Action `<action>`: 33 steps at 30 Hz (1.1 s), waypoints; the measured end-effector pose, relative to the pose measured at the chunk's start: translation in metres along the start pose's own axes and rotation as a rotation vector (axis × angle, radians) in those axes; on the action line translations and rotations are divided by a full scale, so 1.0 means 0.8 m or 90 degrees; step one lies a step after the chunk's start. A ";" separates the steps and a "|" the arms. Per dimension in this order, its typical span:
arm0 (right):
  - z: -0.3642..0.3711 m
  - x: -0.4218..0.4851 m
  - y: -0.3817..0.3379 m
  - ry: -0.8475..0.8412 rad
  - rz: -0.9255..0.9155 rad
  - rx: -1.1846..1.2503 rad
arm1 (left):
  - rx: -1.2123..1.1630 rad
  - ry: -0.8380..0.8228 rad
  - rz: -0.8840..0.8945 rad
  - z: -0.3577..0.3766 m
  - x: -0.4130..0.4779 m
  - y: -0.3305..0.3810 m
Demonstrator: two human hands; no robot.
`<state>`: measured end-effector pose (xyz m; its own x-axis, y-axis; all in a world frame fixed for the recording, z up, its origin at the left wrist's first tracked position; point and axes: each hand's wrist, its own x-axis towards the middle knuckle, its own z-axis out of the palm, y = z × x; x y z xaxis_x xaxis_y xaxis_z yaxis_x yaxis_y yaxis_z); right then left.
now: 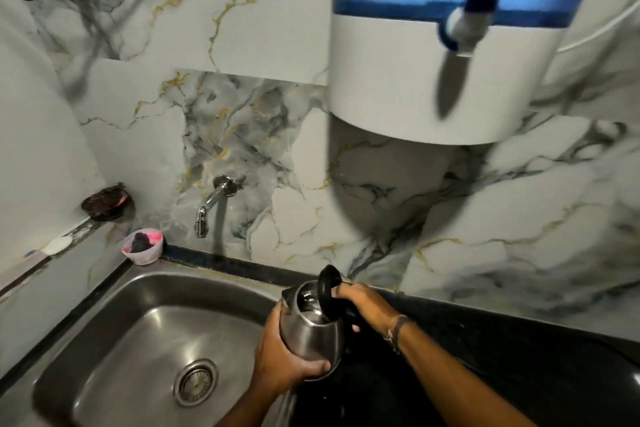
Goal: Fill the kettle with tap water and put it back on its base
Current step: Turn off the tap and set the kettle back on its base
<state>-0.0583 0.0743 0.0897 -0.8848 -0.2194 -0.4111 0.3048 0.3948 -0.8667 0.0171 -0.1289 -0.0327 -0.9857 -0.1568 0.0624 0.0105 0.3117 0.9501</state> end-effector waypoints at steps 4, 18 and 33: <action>-0.050 -0.024 0.016 0.089 0.057 -0.152 | 0.043 0.011 0.020 0.063 -0.015 0.030; -0.194 -0.058 0.067 0.218 0.077 -0.184 | 0.028 -0.035 0.018 0.228 -0.016 0.091; -0.272 0.021 0.142 0.255 0.039 -0.091 | 0.050 -0.059 -0.002 0.320 0.060 0.069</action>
<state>-0.1150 0.3100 0.0458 -0.9422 0.1606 -0.2939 0.3338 0.5220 -0.7849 -0.0724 0.1204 -0.0557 -0.9971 -0.0718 0.0269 -0.0028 0.3847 0.9230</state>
